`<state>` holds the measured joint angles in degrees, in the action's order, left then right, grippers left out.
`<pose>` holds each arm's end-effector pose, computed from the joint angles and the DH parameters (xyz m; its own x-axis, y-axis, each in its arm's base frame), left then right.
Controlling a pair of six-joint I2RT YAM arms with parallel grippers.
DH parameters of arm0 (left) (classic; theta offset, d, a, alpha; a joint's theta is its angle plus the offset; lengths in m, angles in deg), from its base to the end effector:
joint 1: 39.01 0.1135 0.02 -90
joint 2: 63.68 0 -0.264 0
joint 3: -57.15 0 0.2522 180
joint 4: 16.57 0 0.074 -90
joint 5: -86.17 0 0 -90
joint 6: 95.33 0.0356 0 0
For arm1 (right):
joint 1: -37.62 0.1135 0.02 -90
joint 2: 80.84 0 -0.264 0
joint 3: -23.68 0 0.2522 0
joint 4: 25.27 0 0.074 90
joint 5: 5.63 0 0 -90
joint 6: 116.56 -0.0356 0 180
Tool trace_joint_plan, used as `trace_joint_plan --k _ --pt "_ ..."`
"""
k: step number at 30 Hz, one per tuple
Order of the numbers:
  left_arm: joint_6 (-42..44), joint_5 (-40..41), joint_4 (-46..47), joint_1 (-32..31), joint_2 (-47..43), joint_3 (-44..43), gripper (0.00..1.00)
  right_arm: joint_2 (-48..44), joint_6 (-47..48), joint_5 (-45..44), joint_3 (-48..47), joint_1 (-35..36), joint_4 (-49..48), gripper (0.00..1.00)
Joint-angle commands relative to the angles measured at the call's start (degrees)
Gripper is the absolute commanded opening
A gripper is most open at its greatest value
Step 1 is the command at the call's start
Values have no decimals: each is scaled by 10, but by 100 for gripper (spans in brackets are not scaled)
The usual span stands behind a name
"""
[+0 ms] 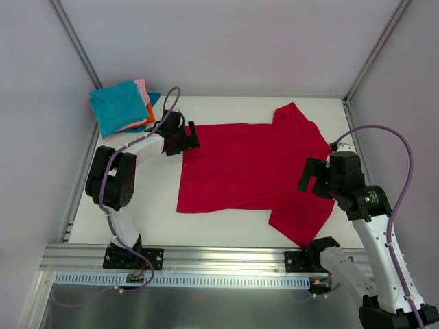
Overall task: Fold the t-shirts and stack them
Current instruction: Flatten out the tshirt
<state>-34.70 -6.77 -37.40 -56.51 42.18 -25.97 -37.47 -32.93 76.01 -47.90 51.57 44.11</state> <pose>0.3849 -0.1233 0.1945 -0.7375 -0.2810 -0.6141 -0.0298 0.9220 -0.3862 0.1299 0.0269 0.3421 -0.6496 -0.0483 -0.7587 -0.0606 0.9981 -0.0116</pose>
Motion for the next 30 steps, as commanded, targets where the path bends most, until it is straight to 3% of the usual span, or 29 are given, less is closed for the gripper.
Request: trace_joint_plan --k 1,5,10,16,20,23,30 --pt "-17 -41 -5 0 -16 8 94 1 4 -7 3 -2 -11 99" --pt "-34 -63 11 0 -2 19 91 0 5 -15 3 -2 -8 100" --pt "-45 -80 28 0 8 27 76 0 7 -18 3 -1 -5 99" --pt "-43 -79 31 0 19 27 65 2 8 -21 0 -2 -3 99" --pt "-42 -78 34 0 22 27 46 7 8 -21 -3 -2 -2 99" --pt "-39 -75 34 0 22 26 40 7 9 -21 -4 -2 -2 99" --pt "-27 -62 21 0 17 18 40 11 9 -19 -3 -2 -4 100"
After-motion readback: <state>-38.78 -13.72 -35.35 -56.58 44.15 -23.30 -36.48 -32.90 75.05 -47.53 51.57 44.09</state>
